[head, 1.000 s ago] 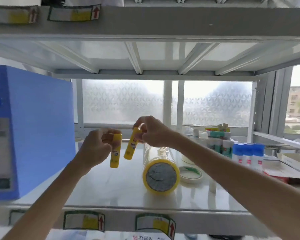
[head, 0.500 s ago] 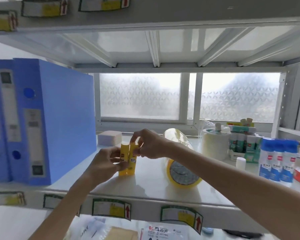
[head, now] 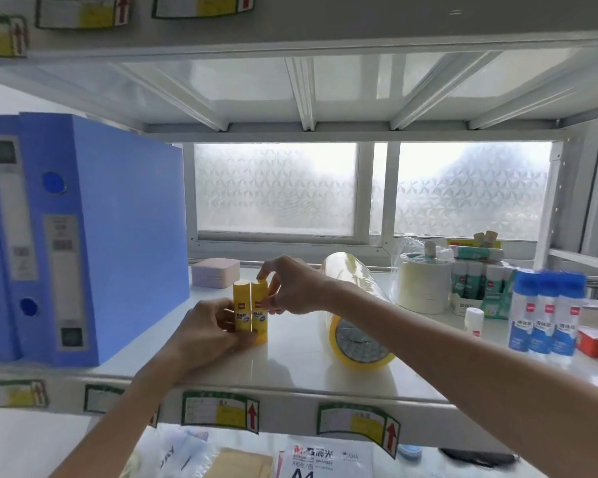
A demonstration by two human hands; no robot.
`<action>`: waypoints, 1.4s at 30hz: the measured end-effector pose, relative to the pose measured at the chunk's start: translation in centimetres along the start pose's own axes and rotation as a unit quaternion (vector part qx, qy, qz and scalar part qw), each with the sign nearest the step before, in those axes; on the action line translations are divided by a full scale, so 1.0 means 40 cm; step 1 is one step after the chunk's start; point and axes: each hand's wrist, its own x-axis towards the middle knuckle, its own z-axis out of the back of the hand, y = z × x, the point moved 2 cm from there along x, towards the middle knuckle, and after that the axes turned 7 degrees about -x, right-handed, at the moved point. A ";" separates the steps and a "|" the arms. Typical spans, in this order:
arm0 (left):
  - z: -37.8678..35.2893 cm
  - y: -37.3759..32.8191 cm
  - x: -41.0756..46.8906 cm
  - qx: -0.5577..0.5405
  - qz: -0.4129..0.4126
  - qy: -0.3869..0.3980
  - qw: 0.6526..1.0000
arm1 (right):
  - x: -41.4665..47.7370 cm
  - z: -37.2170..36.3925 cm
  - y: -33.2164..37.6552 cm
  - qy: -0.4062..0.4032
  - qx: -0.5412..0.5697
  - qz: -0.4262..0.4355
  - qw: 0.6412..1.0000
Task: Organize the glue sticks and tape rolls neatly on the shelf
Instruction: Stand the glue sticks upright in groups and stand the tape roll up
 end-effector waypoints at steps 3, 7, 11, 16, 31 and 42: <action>0.002 0.004 -0.003 -0.007 0.014 0.004 1.000 | -0.010 0.020 -0.002 -0.015 -0.015 -0.004 1.000; 0.021 -0.008 -0.019 -0.026 0.030 0.026 0.999 | -0.059 0.118 -0.007 -0.078 -0.010 0.004 0.997; 0.078 -0.046 -0.072 0.018 0.045 -0.075 0.996 | -0.160 0.267 -0.038 -0.163 -0.032 -0.017 0.986; 0.052 -0.248 -0.168 -0.042 -0.055 -0.163 0.984 | -0.271 0.365 -0.122 -0.232 0.011 -0.119 0.965; -0.253 -0.345 0.032 -0.110 0.247 0.152 0.951 | -0.206 0.158 -0.234 0.071 0.300 -0.408 0.859; -0.238 -0.284 0.077 -0.199 0.074 0.058 0.976 | -0.171 0.184 -0.228 -0.004 0.375 -0.323 0.869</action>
